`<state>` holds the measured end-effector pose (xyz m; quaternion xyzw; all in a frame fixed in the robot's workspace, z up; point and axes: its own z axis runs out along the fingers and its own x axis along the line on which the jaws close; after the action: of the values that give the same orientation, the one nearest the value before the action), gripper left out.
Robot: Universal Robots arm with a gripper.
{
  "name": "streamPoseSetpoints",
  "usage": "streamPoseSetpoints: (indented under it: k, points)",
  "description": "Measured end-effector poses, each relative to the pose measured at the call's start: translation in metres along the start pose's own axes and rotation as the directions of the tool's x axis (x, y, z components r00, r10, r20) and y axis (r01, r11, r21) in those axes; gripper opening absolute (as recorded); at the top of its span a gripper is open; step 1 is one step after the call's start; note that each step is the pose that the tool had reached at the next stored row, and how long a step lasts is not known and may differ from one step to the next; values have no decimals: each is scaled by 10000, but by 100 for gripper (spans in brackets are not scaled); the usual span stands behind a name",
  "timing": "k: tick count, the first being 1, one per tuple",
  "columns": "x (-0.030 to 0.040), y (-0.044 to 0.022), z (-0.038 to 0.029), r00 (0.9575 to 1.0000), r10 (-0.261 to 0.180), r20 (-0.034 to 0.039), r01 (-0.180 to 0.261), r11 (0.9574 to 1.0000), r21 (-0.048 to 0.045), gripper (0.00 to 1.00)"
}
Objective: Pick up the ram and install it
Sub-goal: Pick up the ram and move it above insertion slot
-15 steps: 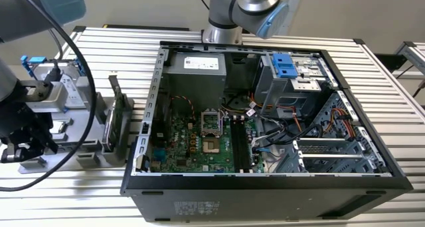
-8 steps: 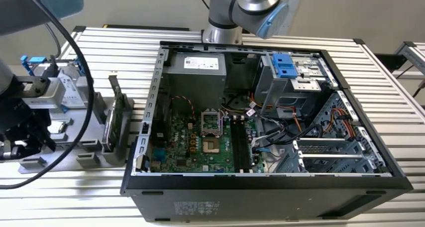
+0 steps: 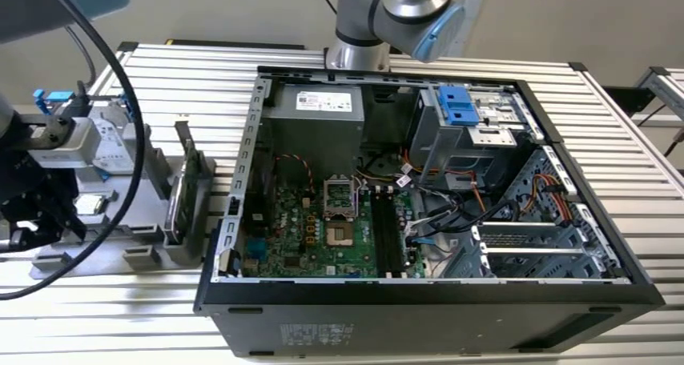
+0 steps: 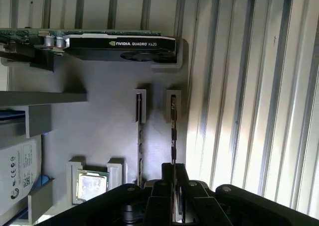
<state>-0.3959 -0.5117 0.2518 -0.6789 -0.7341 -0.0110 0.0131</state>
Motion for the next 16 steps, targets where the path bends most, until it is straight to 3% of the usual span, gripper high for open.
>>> streamPoseSetpoints:
  k: [16]
  points:
    - [3, -6, -90, 9983, 578, -2, -578, 9983, -21, 0]
